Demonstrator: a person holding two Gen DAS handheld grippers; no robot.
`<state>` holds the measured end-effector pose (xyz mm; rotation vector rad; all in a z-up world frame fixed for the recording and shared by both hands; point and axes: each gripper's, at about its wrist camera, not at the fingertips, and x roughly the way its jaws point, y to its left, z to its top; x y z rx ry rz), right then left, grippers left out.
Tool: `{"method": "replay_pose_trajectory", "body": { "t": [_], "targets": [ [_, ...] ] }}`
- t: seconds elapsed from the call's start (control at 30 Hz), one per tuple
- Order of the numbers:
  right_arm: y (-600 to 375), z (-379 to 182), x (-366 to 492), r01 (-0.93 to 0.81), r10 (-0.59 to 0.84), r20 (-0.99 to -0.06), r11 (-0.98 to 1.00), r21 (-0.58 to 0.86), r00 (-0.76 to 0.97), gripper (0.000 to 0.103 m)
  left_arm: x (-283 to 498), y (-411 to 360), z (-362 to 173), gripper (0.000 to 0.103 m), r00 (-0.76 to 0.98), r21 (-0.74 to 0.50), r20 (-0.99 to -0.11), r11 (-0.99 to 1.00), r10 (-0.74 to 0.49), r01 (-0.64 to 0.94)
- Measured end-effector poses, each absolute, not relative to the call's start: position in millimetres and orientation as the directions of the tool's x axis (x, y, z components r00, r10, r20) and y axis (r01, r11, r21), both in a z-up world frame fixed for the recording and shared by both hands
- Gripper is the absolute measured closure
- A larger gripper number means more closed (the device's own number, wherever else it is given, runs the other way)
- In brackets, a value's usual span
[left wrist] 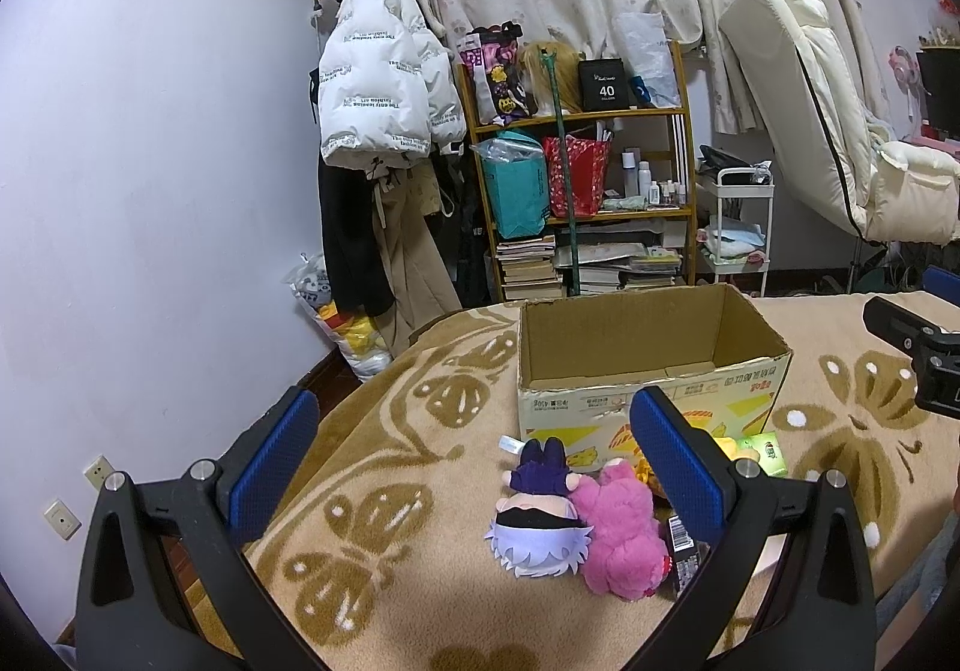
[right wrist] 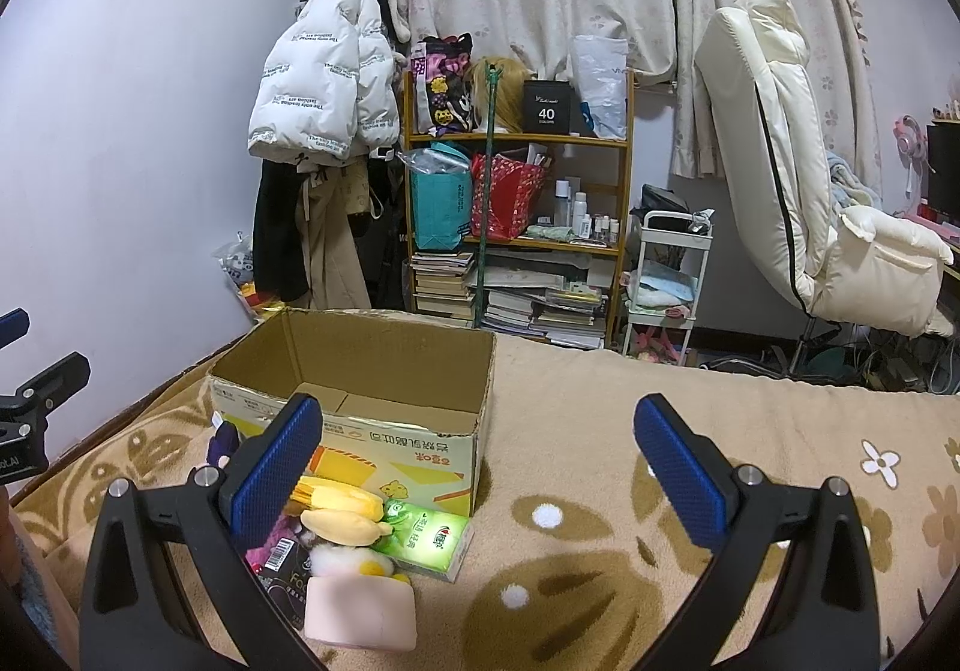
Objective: Organize soft objects
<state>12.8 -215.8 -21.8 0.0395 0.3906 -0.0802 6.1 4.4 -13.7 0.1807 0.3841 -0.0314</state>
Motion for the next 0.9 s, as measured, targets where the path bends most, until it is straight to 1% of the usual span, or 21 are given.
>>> {"method": "replay_pose_trajectory", "body": {
  "t": [0.9],
  "targets": [
    [-216.9, -23.2, 12.9, 0.085, -0.07, -0.381, 0.996, 0.023, 0.922, 0.0, 10.1, 10.0, -15.2, 0.001, 0.925, 0.166, -0.38, 0.984, 0.01, 0.058]
  ]
}}
